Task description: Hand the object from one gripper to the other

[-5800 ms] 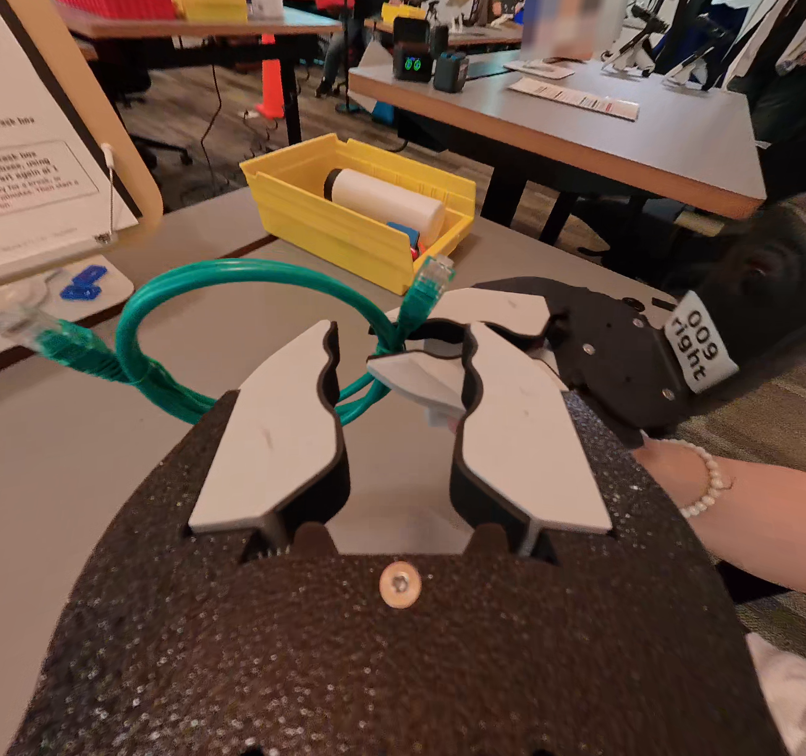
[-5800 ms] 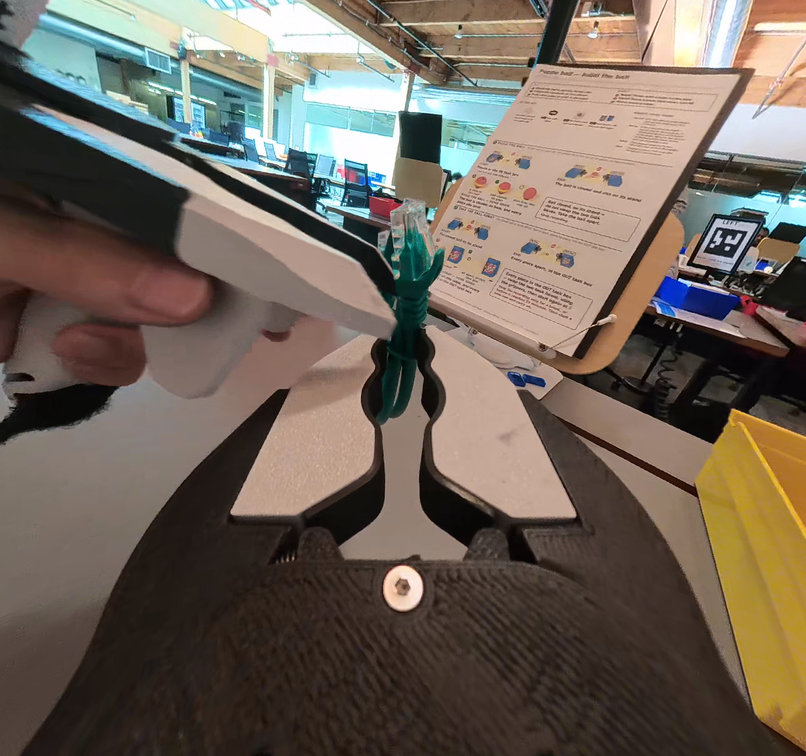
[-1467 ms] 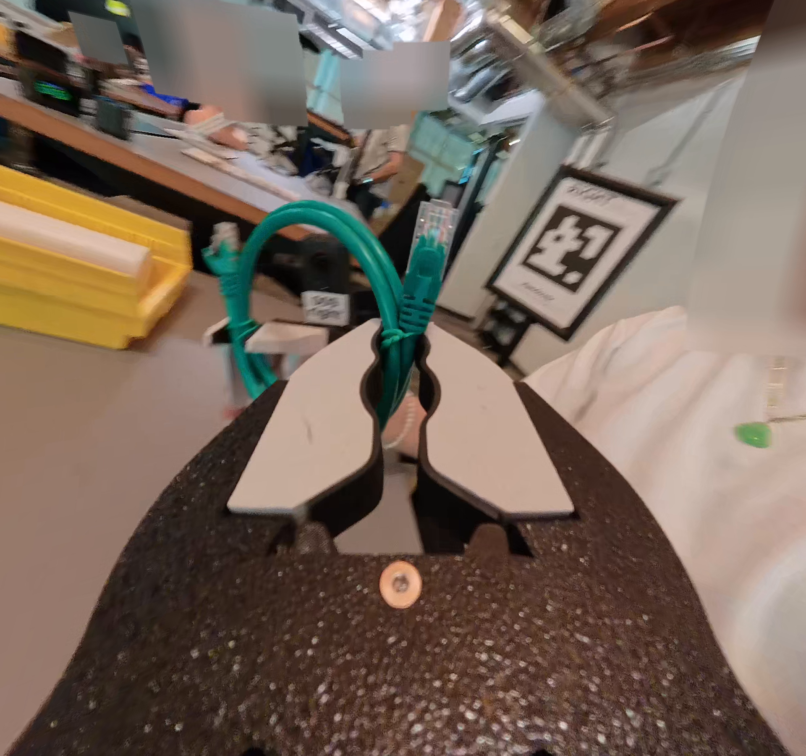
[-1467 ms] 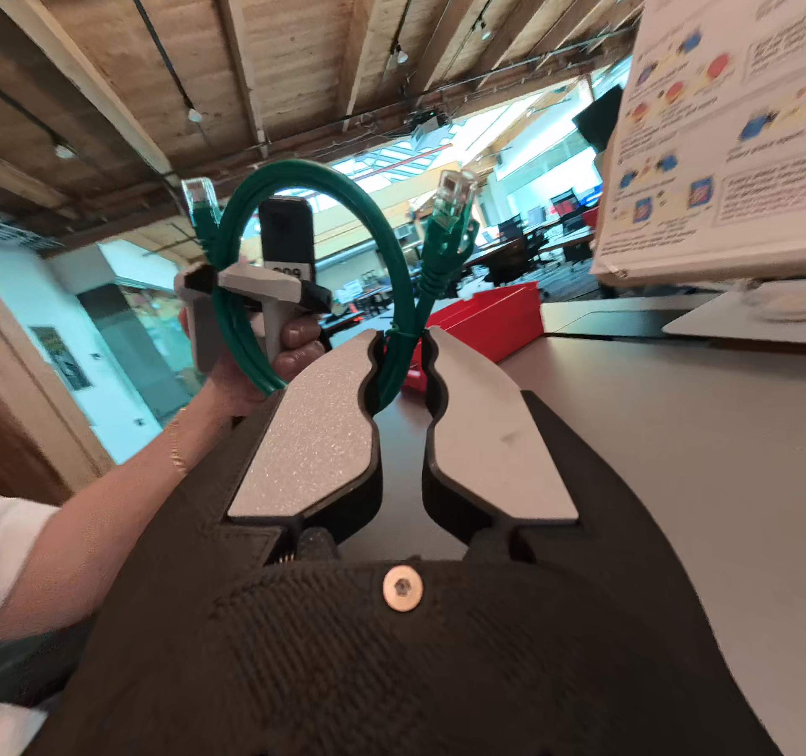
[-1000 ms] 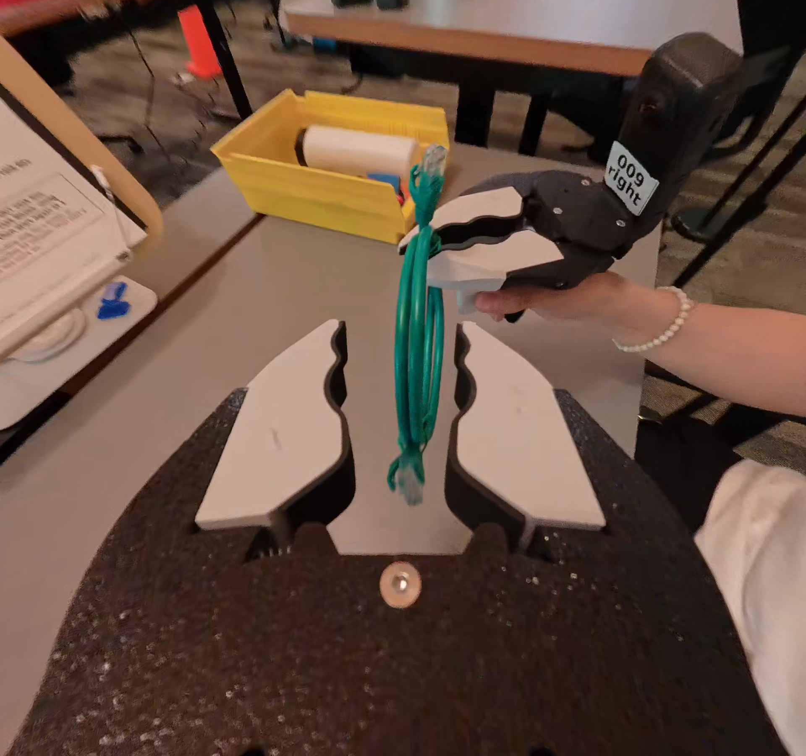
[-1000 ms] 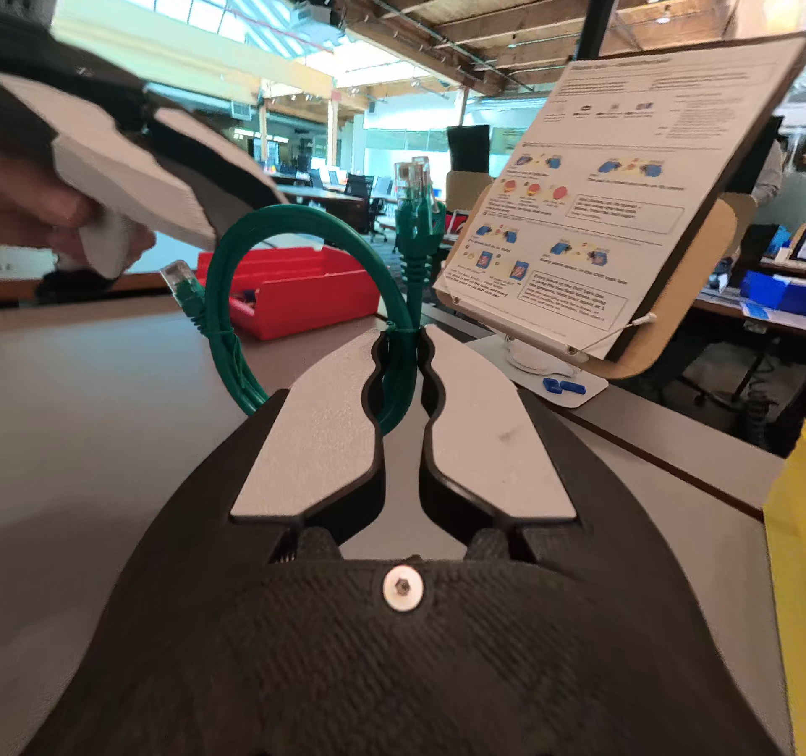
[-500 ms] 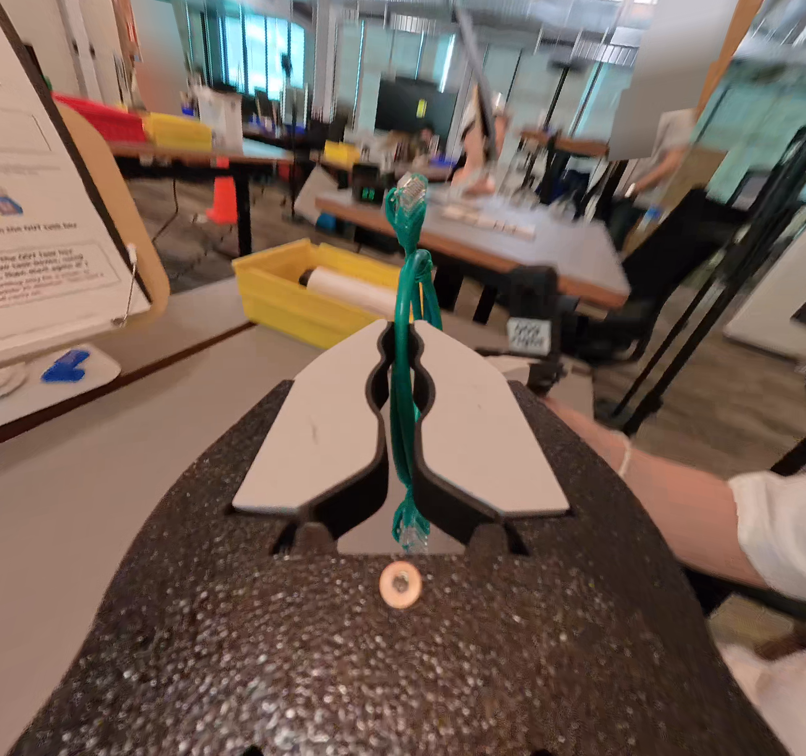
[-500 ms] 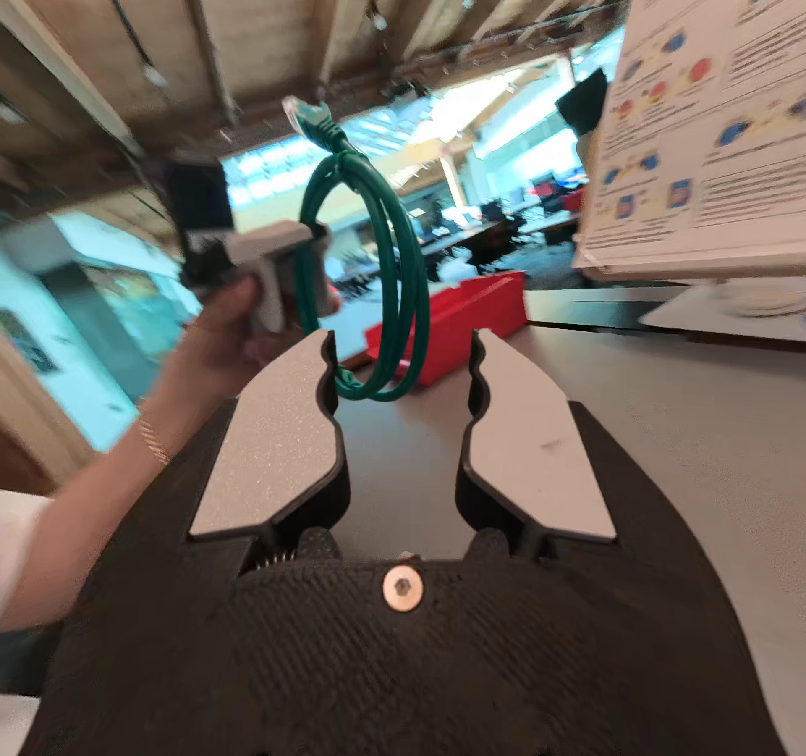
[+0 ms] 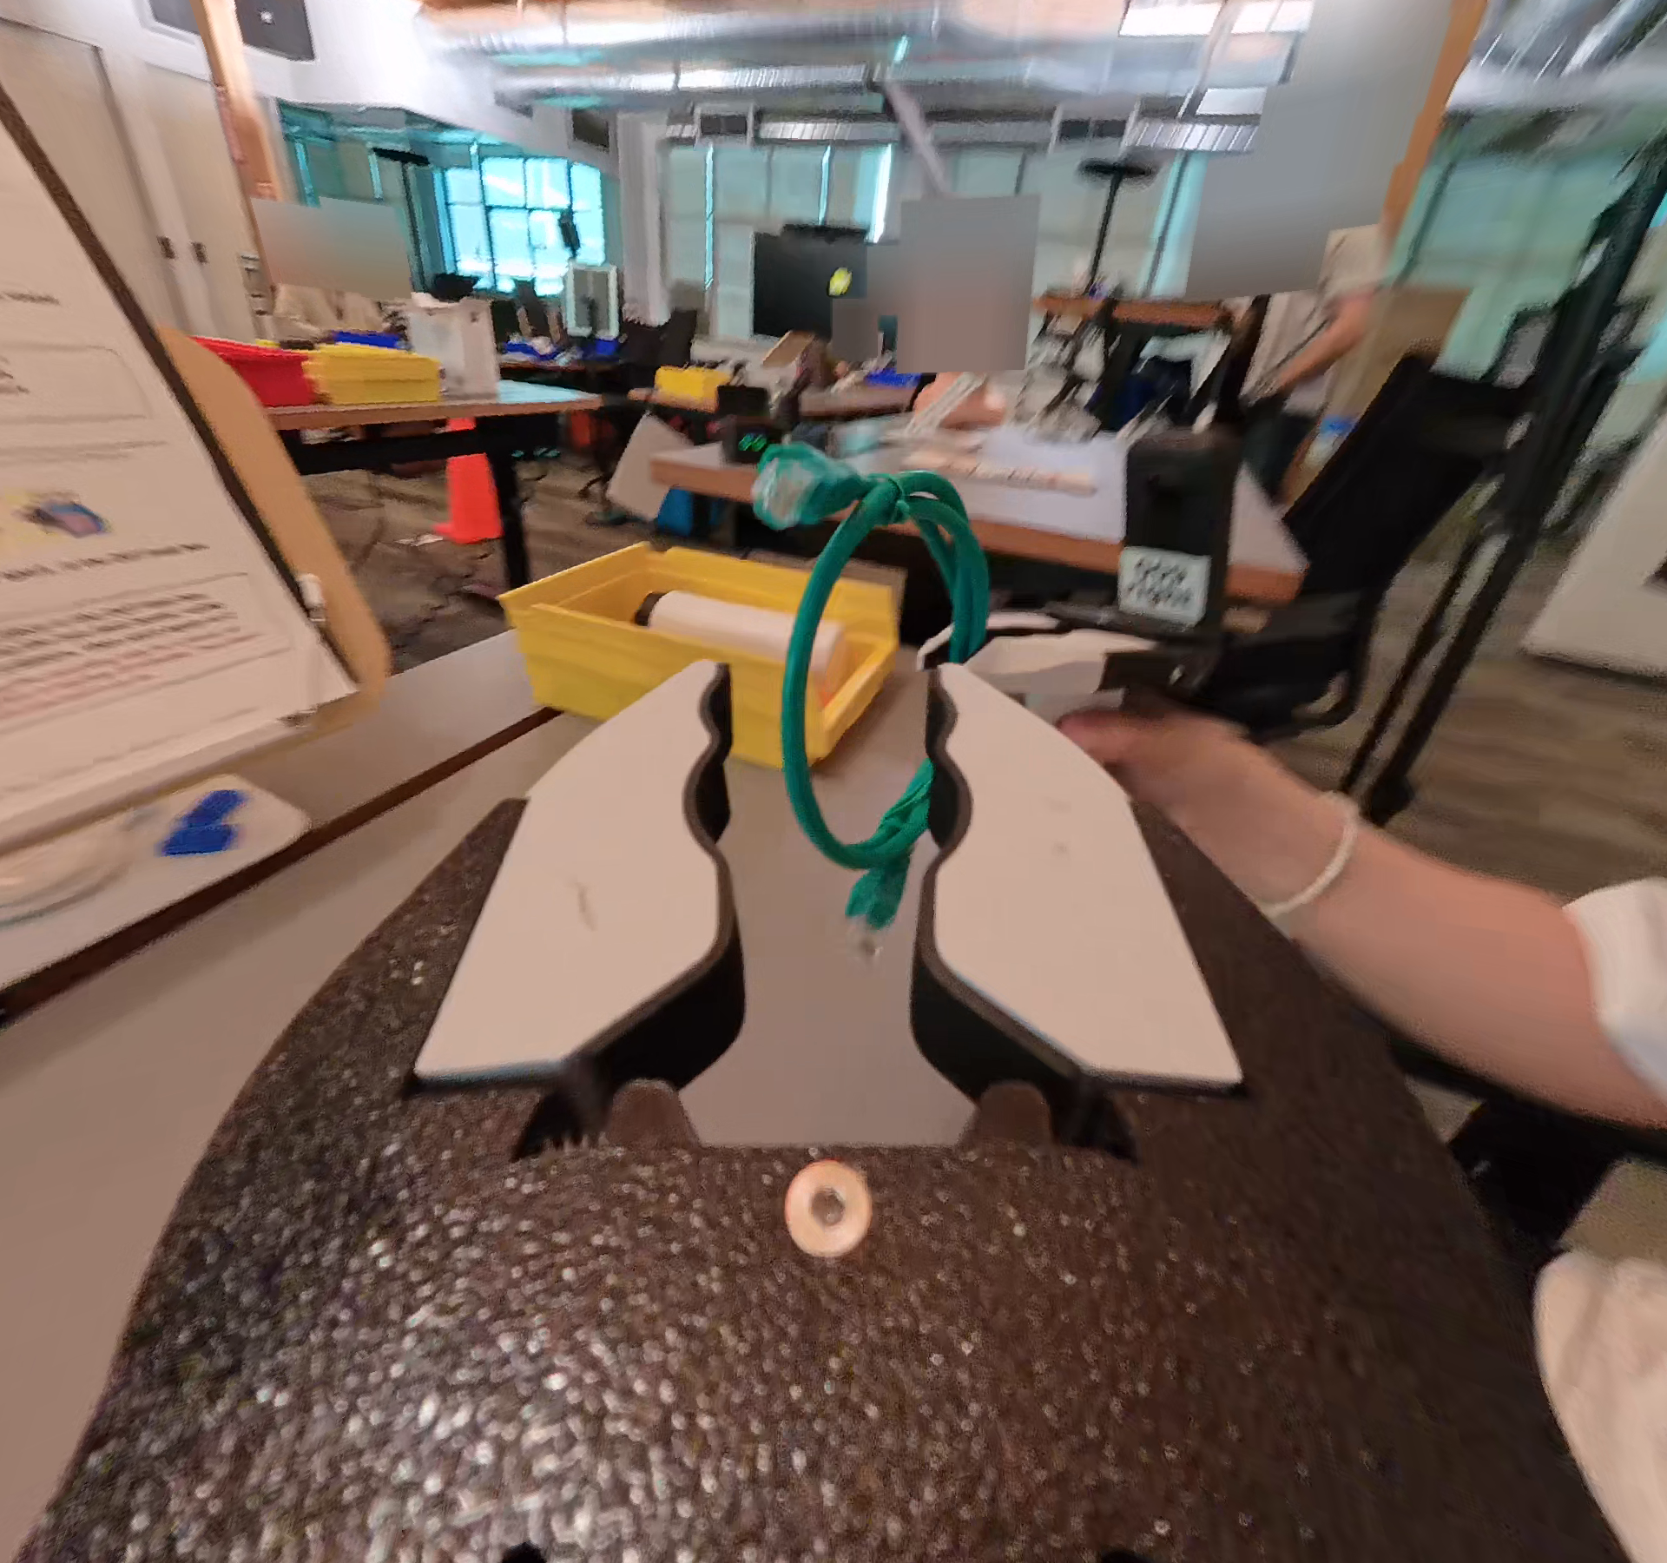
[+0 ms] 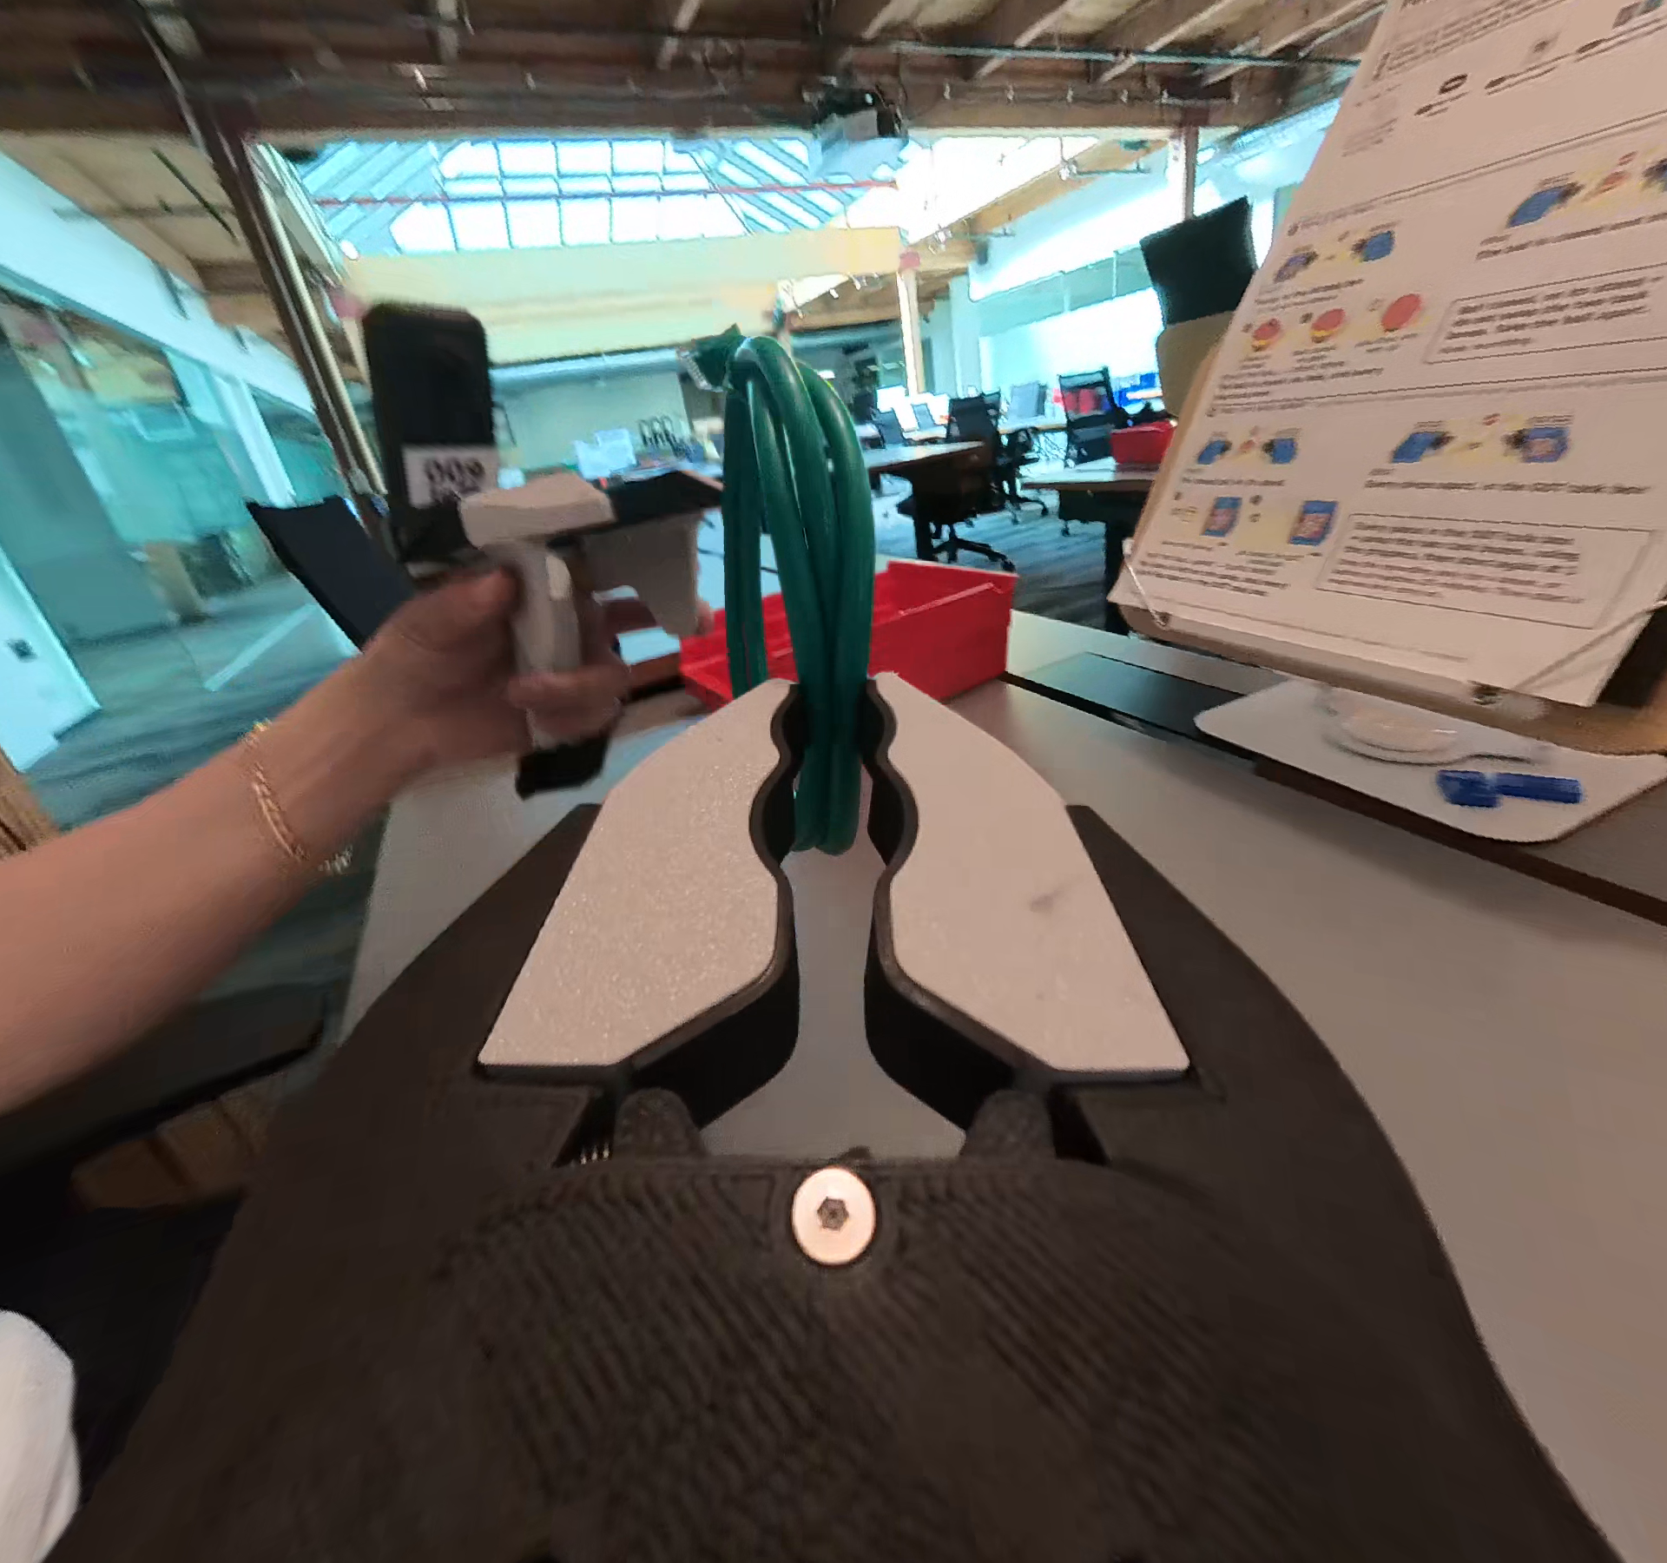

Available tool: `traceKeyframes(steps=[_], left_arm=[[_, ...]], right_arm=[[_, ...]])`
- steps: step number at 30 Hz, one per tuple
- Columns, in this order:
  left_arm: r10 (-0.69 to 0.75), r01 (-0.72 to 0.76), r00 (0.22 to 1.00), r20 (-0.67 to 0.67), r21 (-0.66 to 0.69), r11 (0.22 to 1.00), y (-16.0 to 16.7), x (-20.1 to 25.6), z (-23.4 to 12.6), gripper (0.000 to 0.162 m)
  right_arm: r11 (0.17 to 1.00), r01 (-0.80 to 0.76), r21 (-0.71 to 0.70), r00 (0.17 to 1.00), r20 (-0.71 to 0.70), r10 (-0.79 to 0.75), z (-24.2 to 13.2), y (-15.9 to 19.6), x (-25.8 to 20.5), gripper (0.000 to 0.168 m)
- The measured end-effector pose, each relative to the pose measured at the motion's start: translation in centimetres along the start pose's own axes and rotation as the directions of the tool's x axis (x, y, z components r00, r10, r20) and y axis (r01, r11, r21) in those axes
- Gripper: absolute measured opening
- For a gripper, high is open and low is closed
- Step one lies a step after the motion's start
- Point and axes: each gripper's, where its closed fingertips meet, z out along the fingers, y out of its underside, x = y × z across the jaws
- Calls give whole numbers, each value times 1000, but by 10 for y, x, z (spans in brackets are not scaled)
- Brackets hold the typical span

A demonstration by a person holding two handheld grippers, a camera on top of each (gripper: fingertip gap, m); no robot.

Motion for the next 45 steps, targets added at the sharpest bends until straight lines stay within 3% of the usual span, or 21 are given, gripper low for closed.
traceKeyframes(steps=[4, 8, 11, 14, 21, 24, 28, 30, 33, 35, 38, 41, 42, 45], left_arm=[[206, -188, 976, 70, -202, 961, -6, -4, -6, 56], [331, -314, 943, -37, -425, 849, 6, 11, -3, 54], [428, -418, 897, -113, -528, 739, 25, 13, 1, 45], [367, -412, 909, -198, -561, 718, 45, 21, 0, 17], [175, -213, 977, -125, -472, 856, 50, 15, 6, 15], [104, -110, 994, -36, -382, 918, 46, 0, 7, 15], [29, -21, 999, 33, -227, 974, 34, -13, 5, 15], [-20, 19, 1000, -6, -145, 989, 27, -10, 4, 15], [-79, 72, 995, -67, -97, 993, 25, -3, 6, 15], [-76, 69, 995, -67, -100, 993, 28, -2, 7, 15], [-69, 63, 996, -62, -93, 994, 27, -4, 6, 14], [28, -32, 999, -39, -104, 994, 27, -4, 5, 14], [72, -74, 997, -26, -90, 993, 24, -3, 5, 14], [220, -218, 975, 18, -66, 974, 12, -7, 1, 14]], right_arm=[[986, 112, -127, 993, -7, -114, -9, 10, 5, 11], [954, 196, -226, 980, 61, -187, -3, 28, -7, 11], [938, 224, -266, 972, 135, -194, 4, 41, -22, 11], [934, 229, -274, 968, 163, -190, 8, 44, -31, 11], [963, 201, -178, 978, 87, -188, 7, 31, -21, 18], [966, 188, -181, 982, 14, -188, 5, 30, -9, 34], [993, -22, -120, 999, -35, 18, 1, 24, 7, 53], [993, -87, -78, 996, 25, 89, 0, 22, 5, 53], [995, -22, -94, 999, 46, 26, 4, 30, 0, 52], [996, 48, -76, 997, 66, -43, 9, 30, -9, 21], [992, 65, -110, 996, 73, -57, 12, 34, -10, 19], [994, -33, -108, 996, 81, 42, 11, 35, -8, 19], [988, -105, -117, 989, 92, 116, 10, 36, -8, 20], [912, -393, -115, 908, 107, 405, 4, 35, 3, 60]])
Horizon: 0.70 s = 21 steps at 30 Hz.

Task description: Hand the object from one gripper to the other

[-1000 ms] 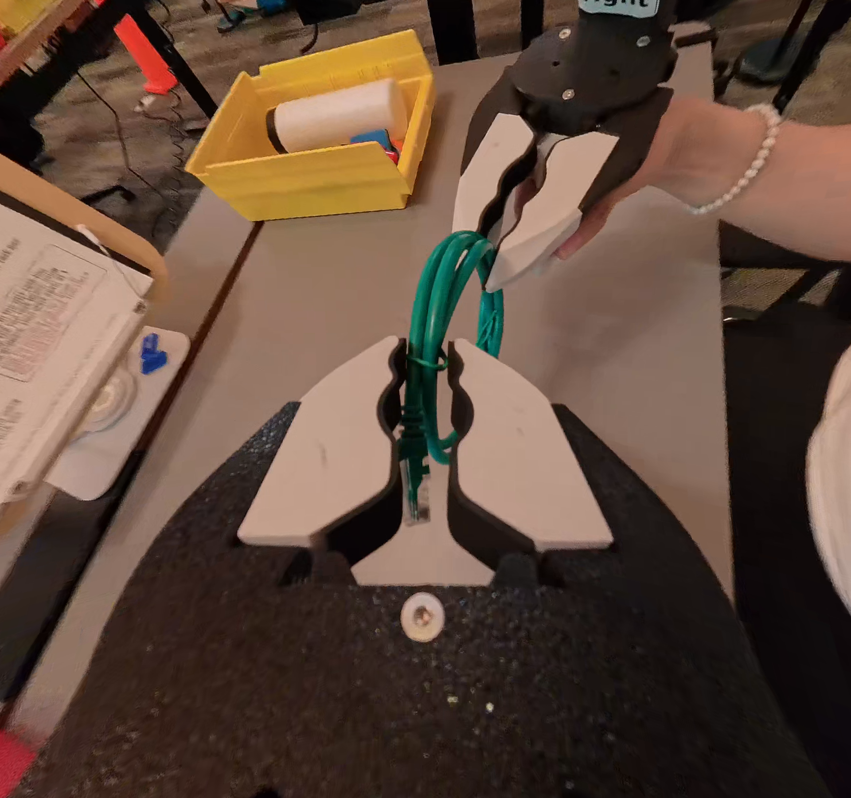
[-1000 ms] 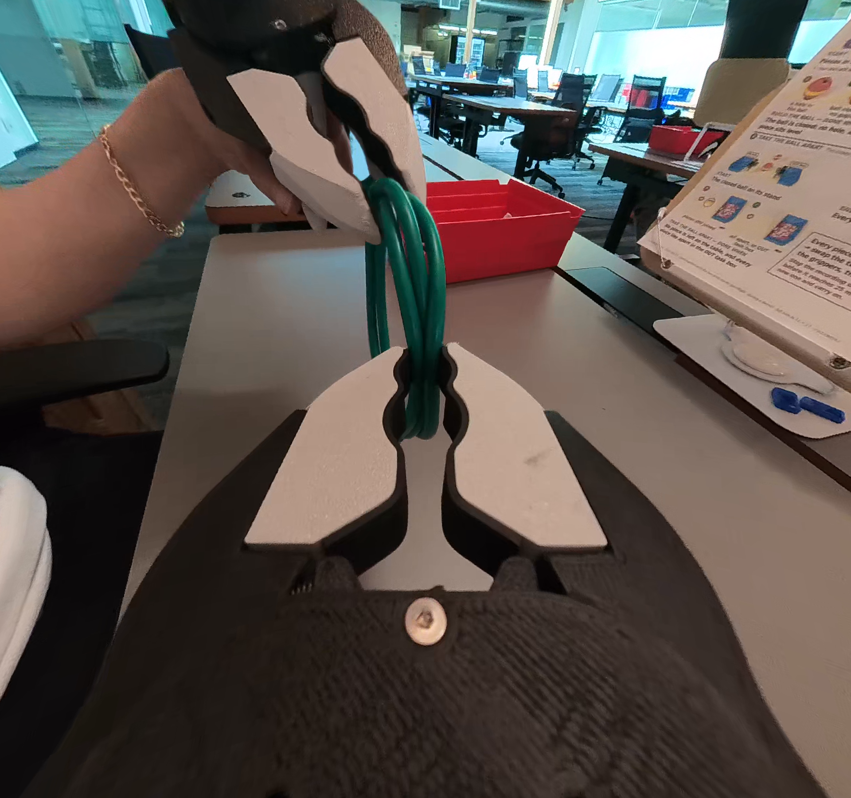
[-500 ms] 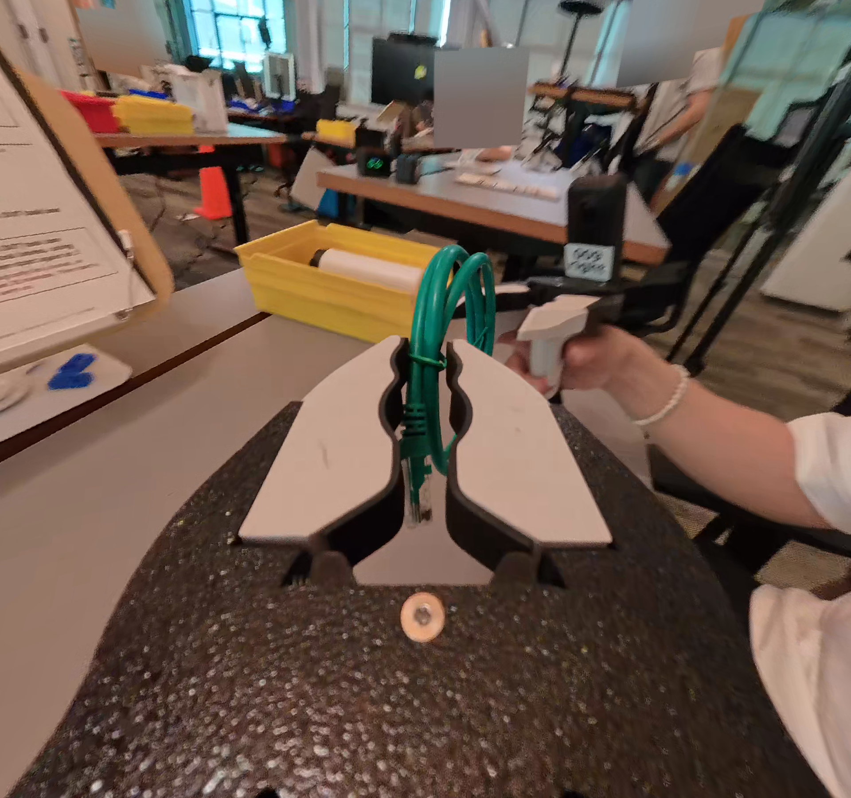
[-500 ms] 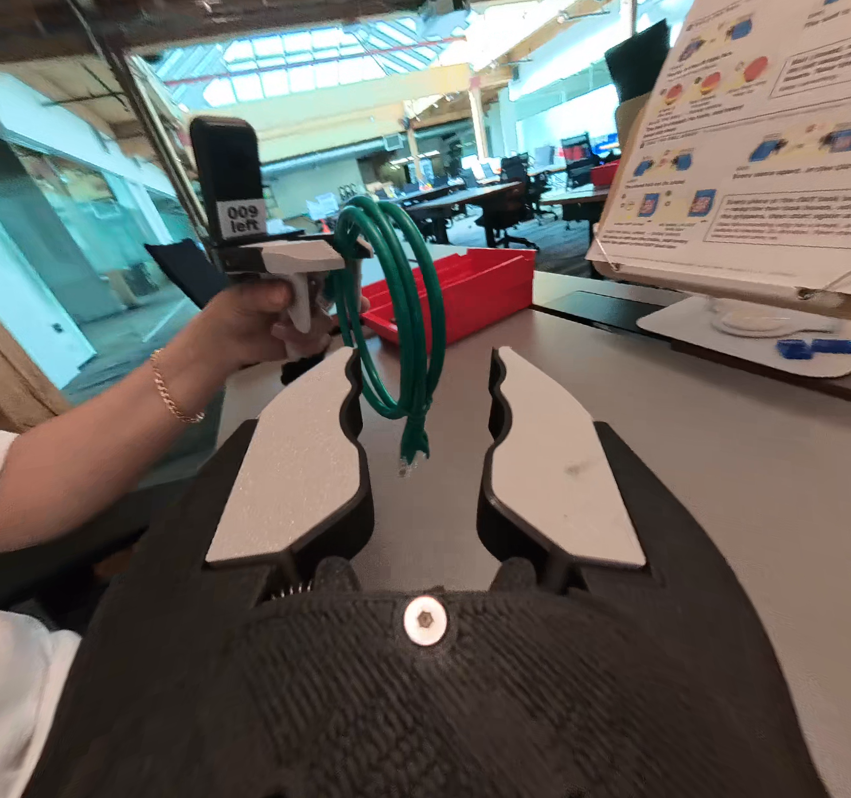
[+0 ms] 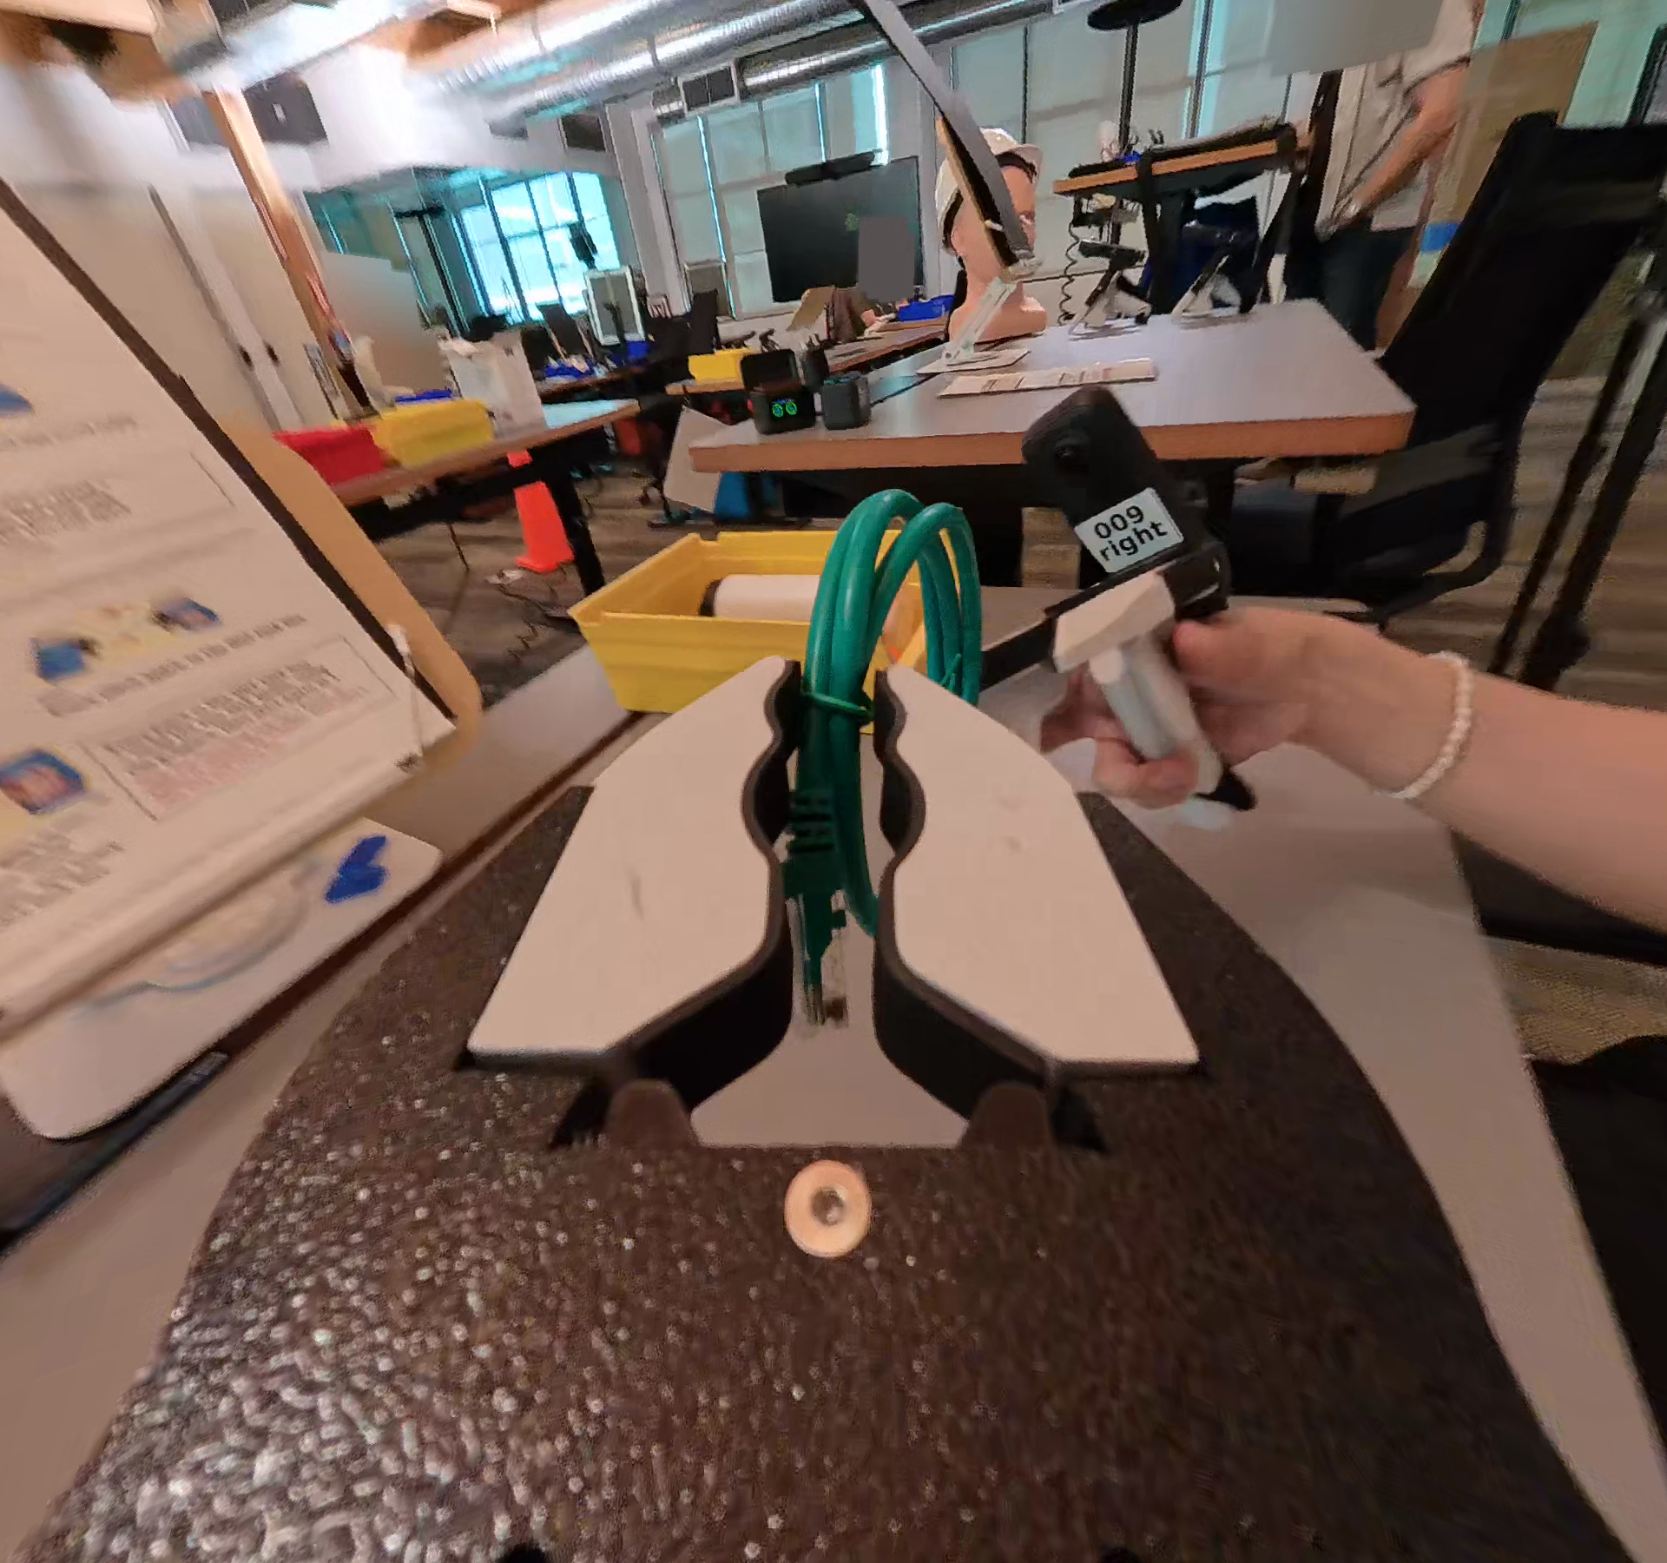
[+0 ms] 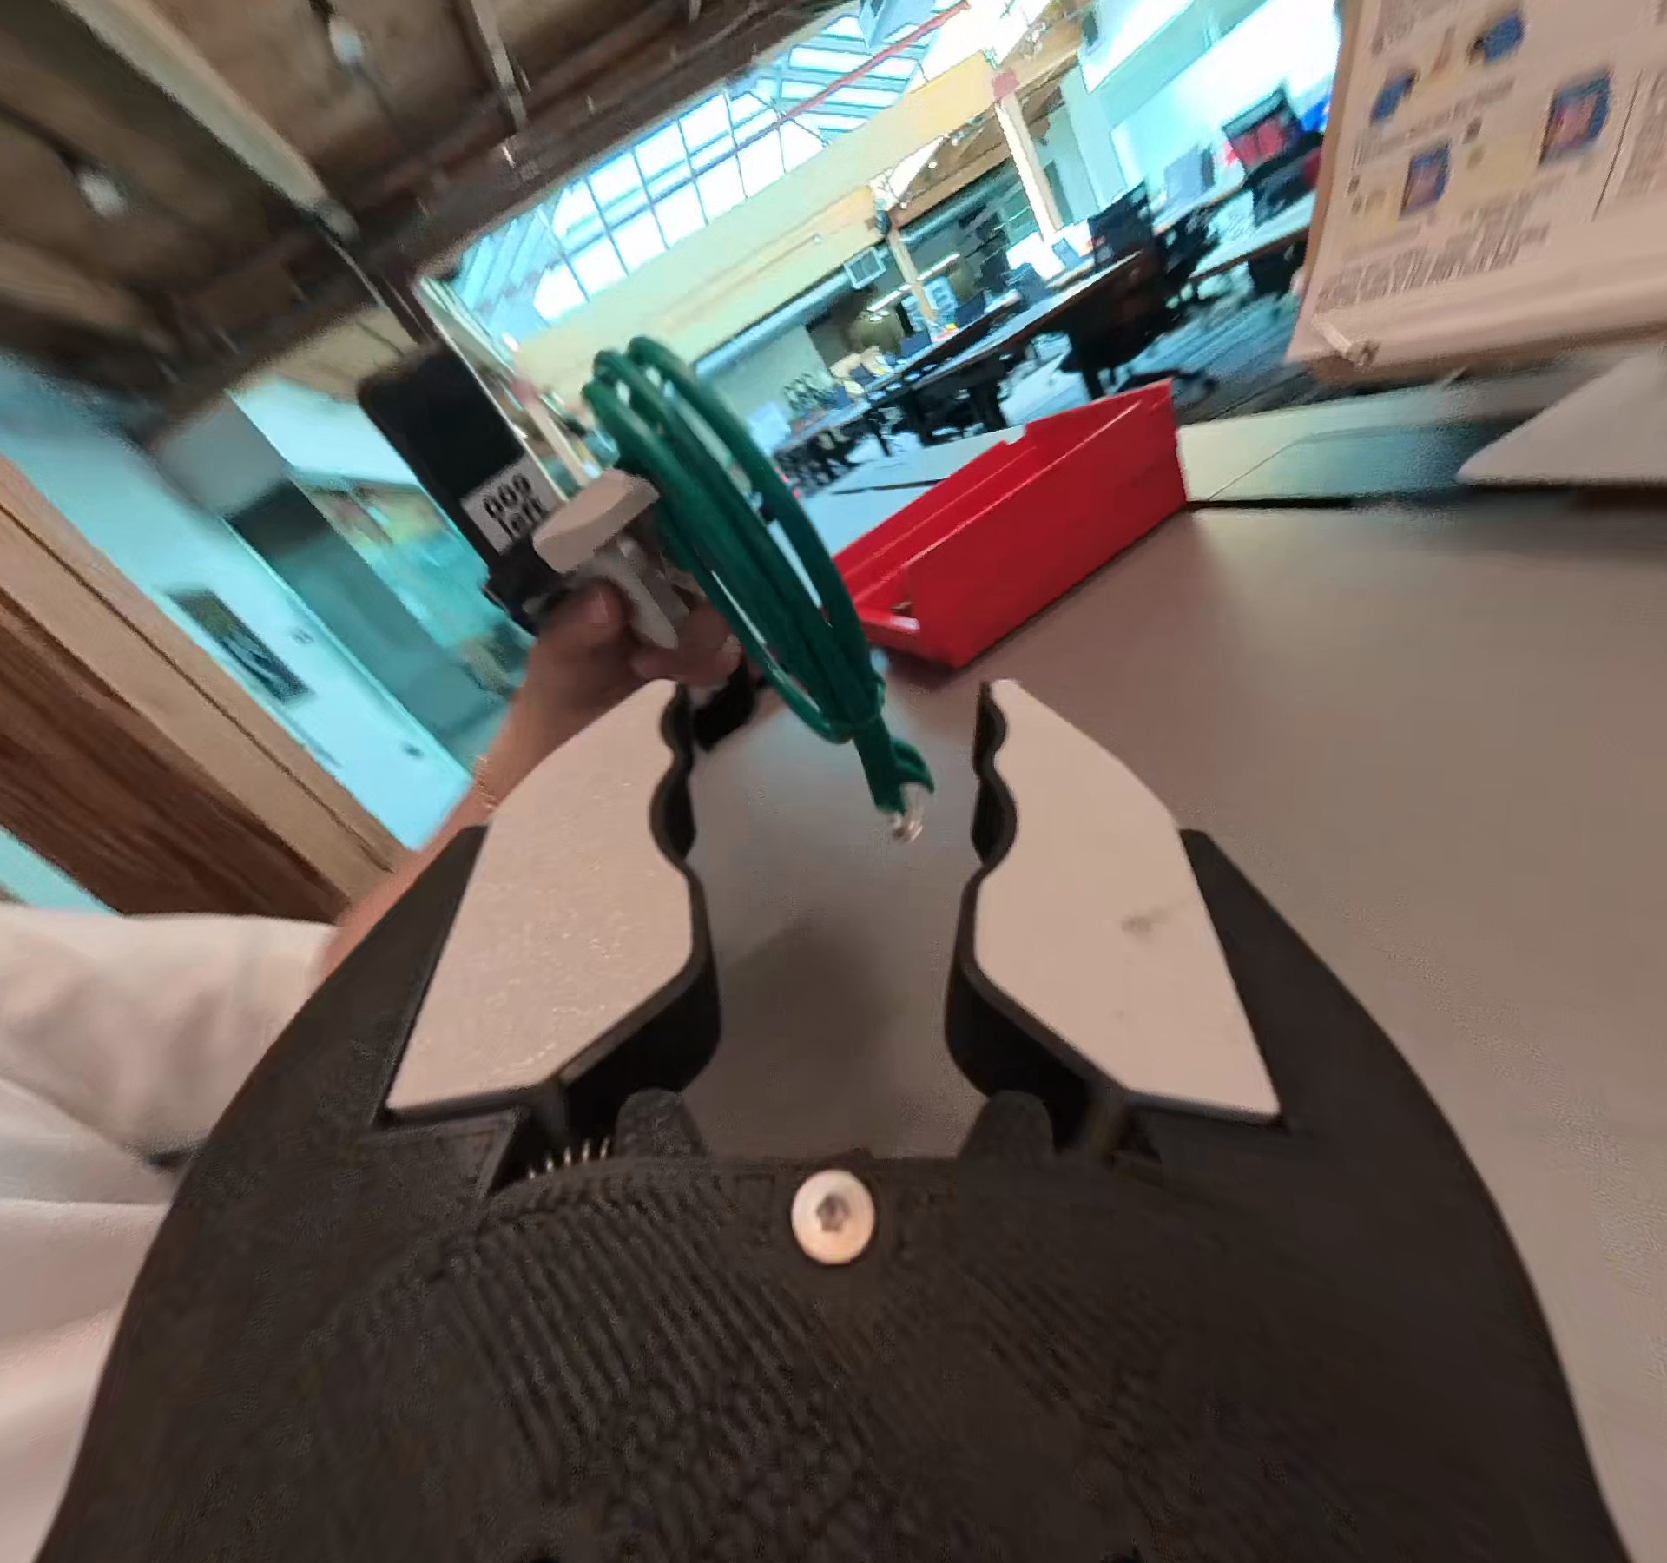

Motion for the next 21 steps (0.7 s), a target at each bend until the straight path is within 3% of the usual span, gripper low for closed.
traceKeyframes(steps=[1, 5, 8, 10, 15, 21], left_arm=[[51, -51, 999, 12, 10, 999, -3, -2, -2, 14], [274, -280, 957, 95, 54, 958, -19, -7, -9, 15], [437, -445, 894, 100, 87, 891, -26, 4, -10, 14], [508, -514, 858, 77, 100, 852, -26, 15, -8, 15], [654, -657, 754, 56, 89, 749, -26, 31, -3, 15], [814, -814, 579, -52, 26, 580, -15, 52, 4, 14]], right_arm=[[995, -100, 7, 994, 34, 99, -3, -1, 1, 67], [931, -364, 35, 920, 170, 353, -4, -4, 0, 68], [836, -548, 22, 795, 326, 512, 3, -9, -10, 80], [766, -642, 7, 704, 401, 586, 5, -10, -12, 75], [659, -751, -30, 567, 482, 668, 9, -9, -11, 73], [646, -762, -50, 533, 517, 669, 5, -15, -16, 71]])
